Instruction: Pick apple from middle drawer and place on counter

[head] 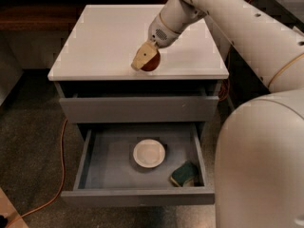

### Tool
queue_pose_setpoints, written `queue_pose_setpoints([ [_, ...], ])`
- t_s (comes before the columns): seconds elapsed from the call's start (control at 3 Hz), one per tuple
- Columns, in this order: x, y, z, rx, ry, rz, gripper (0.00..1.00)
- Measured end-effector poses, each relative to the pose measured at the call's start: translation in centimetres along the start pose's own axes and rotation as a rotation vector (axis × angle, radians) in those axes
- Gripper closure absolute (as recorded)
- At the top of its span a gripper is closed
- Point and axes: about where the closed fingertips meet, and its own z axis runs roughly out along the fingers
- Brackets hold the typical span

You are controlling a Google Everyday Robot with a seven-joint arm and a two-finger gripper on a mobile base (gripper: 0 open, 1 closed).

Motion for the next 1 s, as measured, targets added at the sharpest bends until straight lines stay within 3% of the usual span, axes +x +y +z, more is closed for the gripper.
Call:
queue_pose_setpoints([
  [0.33, 0.1, -1.6, -0.1, 0.017, 0.023, 0.018, 1.0],
  [0.67, 0.1, -2.9, 0.0, 0.029, 0.054, 0.033, 0.87],
  [1.0, 0.3, -4.0, 0.5, 0.024, 0.073, 0.045, 0.65],
])
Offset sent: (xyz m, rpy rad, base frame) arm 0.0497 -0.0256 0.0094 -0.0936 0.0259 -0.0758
